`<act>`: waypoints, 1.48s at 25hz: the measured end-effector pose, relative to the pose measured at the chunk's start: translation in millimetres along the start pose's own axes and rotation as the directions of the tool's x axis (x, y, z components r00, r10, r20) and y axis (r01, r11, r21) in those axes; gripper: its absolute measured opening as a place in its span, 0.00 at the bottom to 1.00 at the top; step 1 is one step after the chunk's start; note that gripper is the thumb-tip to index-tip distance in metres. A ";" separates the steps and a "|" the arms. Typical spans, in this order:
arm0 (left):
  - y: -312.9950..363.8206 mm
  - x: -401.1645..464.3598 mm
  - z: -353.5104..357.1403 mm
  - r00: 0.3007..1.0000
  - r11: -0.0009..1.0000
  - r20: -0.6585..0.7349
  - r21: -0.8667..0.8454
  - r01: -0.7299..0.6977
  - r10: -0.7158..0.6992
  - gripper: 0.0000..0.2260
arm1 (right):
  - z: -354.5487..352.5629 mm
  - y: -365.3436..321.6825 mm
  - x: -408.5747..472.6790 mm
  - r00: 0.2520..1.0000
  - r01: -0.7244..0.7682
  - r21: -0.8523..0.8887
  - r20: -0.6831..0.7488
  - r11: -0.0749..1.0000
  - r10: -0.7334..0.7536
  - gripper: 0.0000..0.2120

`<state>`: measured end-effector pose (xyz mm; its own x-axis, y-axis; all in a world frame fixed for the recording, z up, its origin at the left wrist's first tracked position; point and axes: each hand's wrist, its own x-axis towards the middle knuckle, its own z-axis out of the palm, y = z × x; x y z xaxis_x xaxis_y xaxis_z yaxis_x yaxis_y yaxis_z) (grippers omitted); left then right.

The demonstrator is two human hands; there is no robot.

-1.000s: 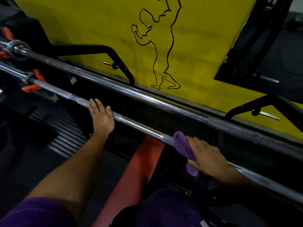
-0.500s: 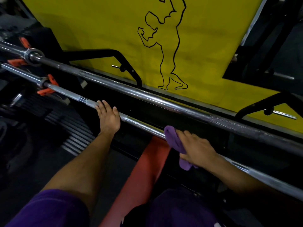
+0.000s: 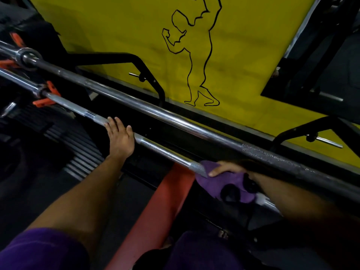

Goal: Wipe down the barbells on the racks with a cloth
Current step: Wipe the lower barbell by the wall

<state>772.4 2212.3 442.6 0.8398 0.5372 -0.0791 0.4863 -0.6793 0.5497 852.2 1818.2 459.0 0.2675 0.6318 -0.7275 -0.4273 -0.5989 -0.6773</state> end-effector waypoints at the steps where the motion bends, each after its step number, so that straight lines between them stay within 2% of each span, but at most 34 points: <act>1: -0.2 0.1 0.0 1.000 1.000 0.001 0.004 -0.002 0.002 0.29 | 9.0 -15.0 15.7 1.000 0.015 -0.032 0.019 0.999 -0.014 0.18; 3: -1.0 1.2 -0.2 1.000 1.000 -0.003 0.008 -0.010 0.010 0.29 | 24.8 -35.6 30.2 0.997 0.037 -0.030 0.065 0.999 -0.035 0.06; 4: -2.2 2.2 -0.2 1.000 1.000 -0.008 0.010 -0.017 0.018 0.29 | 24.1 -37.1 30.8 0.997 0.027 -0.012 0.074 1.000 -0.026 0.04; 5: -2.9 3.1 0.0 1.000 1.000 -0.009 0.013 -0.026 0.026 0.29 | 16.8 -27.4 27.5 1.000 0.001 0.018 0.027 1.000 -0.001 0.06; 7: -3.6 3.5 2.2 1.000 1.000 -0.010 0.010 -0.026 0.026 0.29 | -11.1 15.9 23.8 0.991 -0.102 0.082 -0.084 0.991 0.108 0.18; 9: -4.4 3.3 4.0 0.999 1.000 -0.014 0.006 -0.029 0.029 0.29 | -60.2 90.6 49.8 0.986 -0.130 0.084 -0.091 0.988 0.137 0.30; 11: -5.6 4.4 4.4 0.999 0.999 -0.032 0.010 -0.037 0.038 0.29 | -82.1 124.5 71.6 0.987 -0.111 0.111 -0.101 0.988 0.123 0.32; 13: -5.7 5.2 5.7 0.999 0.999 -0.036 0.006 -0.035 0.035 0.29 | -44.8 69.6 51.7 0.988 -0.137 0.059 -0.063 0.989 0.140 0.24; 15: -7.0 4.4 6.1 0.998 0.999 -0.037 0.014 -0.045 0.046 0.29 | 1.4 -2.9 33.7 0.997 -0.079 -0.064 0.004 0.995 0.079 0.21; 17: -9.0 4.7 4.1 0.998 0.999 -0.052 0.017 -0.043 0.044 0.29 | 26.1 -39.2 24.8 0.999 -0.004 -0.093 0.042 0.996 0.008 0.28; 19: -6.7 4.3 3.8 0.998 0.999 -0.044 0.029 -0.036 0.038 0.29 | 27.1 -32.8 13.9 0.998 0.057 -0.085 0.037 0.995 -0.054 0.35; 21: -3.3 4.2 3.4 0.999 0.999 -0.031 0.041 -0.026 0.028 0.30 | 26.3 -19.9 -7.8 0.984 0.035 -0.205 -0.162 0.978 -0.070 0.46; 22: -3.3 4.7 1.4 1.000 0.999 -0.022 0.050 -0.011 0.012 0.30 | 28.8 -17.5 -18.8 0.970 0.017 -0.365 -0.220 0.931 -0.104 0.52; 23: -4.3 5.1 -2.2 1.000 0.998 -0.001 0.065 0.003 -0.003 0.31 | 32.2 -16.4 -27.7 0.951 -0.012 -0.528 -0.269 0.849 -0.154 0.55; 25: -11.6 7.3 -9.4 0.999 0.991 0.043 0.133 -0.030 0.024 0.31 | 38.5 -16.7 -35.8 0.891 -0.037 -0.711 -0.341 0.702 -0.299 0.45; 27: -20.6 12.2 -14.2 0.992 0.968 0.050 0.216 -0.126 0.118 0.31 | 56.7 -25.6 -33.8 0.800 0.009 -0.768 -0.379 0.640 -0.465 0.36; 30: -31.5 36.3 -25.6 0.977 0.944 0.053 0.252 -0.213 0.206 0.30 | 85.2 -43.5 -12.6 0.704 0.038 -0.851 -0.349 0.523 -0.619 0.36; 32: -35.8 54.4 -32.3 0.971 0.934 0.046 0.268 -0.239 0.235 0.28 | 103.7 -51.2 5.9 0.731 -0.048 -0.905 -0.319 0.422 -0.603 0.39; 34: -40.1 61.3 -33.8 0.958 0.911 0.023 0.303 -0.280 0.287 0.27 | 116.5 -51.9 25.8 0.767 -0.219 -0.943 -0.325 0.252 -0.553 0.41; 35: -42.8 61.8 -32.3 0.951 0.901 0.008 0.318 -0.296 0.310 0.26 | 118.9 -54.6 35.5 0.765 -0.292 -0.937 -0.349 0.192 -0.541 0.42; 37: -43.8 63.5 -30.0 0.943 0.892 -0.007 0.326 -0.314 0.334 0.24 | 122.7 -67.5 58.4 0.727 -0.350 -0.924 -0.373 0.156 -0.576 0.42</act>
<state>797.2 2291.1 438.4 0.9521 0.2831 0.1152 0.2491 -0.9372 0.2441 790.7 1955.9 475.7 0.7629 0.6210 -0.1797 0.6373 -0.7691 0.0475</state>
